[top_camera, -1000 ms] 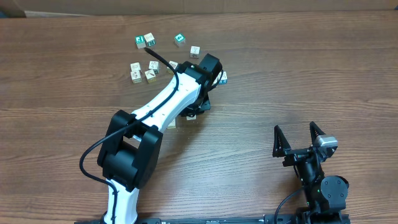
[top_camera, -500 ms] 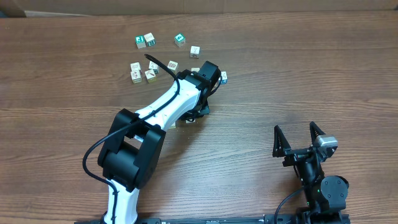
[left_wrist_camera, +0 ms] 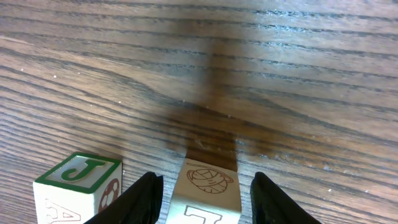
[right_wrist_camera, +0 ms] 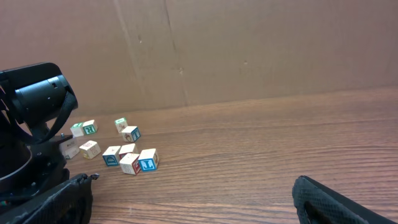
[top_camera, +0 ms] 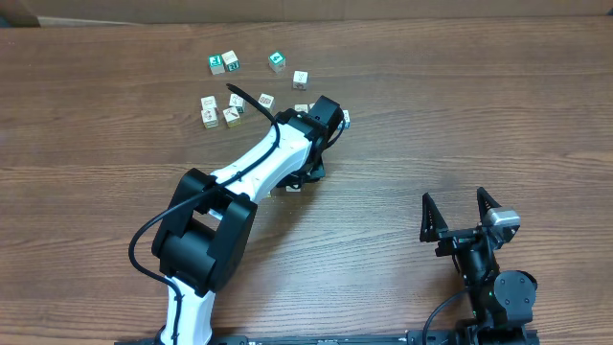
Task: Form a horizontal line
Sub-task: 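Carry the 7 block forward and lower it beside the J block, then open the left gripper to release the 7 block on the table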
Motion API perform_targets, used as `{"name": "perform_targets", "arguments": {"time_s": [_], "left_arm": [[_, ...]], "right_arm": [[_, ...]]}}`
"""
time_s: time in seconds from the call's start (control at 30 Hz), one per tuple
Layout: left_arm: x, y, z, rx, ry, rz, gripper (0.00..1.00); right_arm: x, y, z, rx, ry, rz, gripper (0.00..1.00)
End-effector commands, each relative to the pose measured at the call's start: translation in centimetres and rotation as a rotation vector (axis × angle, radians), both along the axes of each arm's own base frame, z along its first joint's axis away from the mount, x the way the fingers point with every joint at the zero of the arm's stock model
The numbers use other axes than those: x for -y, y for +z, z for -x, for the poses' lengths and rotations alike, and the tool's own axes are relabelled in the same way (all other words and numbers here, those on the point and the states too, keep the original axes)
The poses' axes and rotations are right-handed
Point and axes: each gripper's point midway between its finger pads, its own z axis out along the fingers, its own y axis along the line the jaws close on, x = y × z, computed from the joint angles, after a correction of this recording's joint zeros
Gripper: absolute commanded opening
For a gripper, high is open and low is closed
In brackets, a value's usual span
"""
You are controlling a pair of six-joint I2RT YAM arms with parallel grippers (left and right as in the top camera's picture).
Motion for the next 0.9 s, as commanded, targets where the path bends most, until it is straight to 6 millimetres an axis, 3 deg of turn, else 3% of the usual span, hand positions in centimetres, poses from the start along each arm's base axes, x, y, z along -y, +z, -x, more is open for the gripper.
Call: {"name": "perform_targets", "arguments": {"time_s": [0.0,0.4,0.53,0.67,0.87], "left_arm": [[-0.1,-0.3,0.1,0.002,-0.025,-0.023,0.44],[0.5,0.5,-3.8,0.168,-0.061,-0.02,0.43],[1.1,0.7,-4.5,0.194,-0.059,0.006,0.32],[2.1,0.4,-3.9,0.16,-0.072,0.062,0.15],[1.6,0.1,-2.9,0.117,-0.073,0.045,0.04]], "right_arm": [[0.2,-0.2,0.0,0.003,-0.011,0.004,1.0],[0.2,-0.2,0.0,0.003,-0.011,0.004,1.0],[0.2,-0.2,0.0,0.003,-0.011,0.004,1.0],[0.2,-0.2,0.0,0.003,-0.011,0.005,1.0],[0.2,-0.2,0.0,0.003,-0.011,0.004,1.0]]}}
